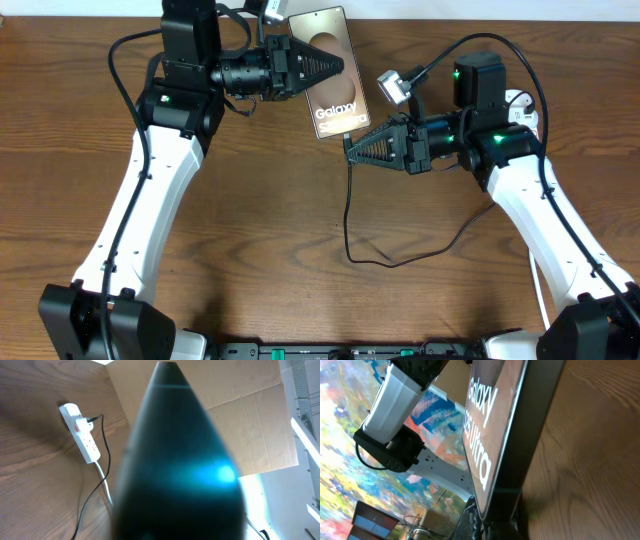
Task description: Plug charger to phone and switch on socket
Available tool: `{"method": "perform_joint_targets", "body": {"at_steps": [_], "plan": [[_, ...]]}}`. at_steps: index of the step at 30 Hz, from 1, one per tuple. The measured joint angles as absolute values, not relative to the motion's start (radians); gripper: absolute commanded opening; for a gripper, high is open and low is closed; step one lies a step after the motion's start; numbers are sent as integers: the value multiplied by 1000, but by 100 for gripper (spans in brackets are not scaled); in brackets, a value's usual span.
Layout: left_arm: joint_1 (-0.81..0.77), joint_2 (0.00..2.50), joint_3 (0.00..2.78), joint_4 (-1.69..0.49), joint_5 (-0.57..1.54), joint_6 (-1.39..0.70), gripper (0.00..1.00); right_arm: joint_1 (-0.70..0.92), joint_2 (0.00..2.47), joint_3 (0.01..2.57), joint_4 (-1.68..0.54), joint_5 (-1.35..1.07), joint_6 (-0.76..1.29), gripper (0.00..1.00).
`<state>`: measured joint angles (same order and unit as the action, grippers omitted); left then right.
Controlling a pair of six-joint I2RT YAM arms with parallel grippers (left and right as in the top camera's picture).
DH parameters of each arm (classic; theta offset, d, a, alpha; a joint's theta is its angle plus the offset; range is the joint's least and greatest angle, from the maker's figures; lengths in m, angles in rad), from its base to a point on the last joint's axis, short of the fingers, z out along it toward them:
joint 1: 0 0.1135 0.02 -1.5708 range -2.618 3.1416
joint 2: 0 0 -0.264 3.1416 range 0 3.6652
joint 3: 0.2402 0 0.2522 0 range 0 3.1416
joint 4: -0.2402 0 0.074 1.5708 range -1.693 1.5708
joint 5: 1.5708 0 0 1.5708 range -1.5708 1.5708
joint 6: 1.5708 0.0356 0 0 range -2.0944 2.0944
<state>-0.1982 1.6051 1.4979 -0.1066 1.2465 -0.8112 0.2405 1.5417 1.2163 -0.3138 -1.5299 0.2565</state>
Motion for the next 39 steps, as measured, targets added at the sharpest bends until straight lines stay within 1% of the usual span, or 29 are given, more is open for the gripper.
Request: {"method": "perform_joint_targets", "body": {"at_steps": [27,39], "plan": [[-201,1609,1498,-107,1248,-806,8,250,1542,1216,-310,-1506,260,1],[-201,1609,1498,-96,1282,-727,7,245,1542,1216,-296,-1510,298,1]]}}
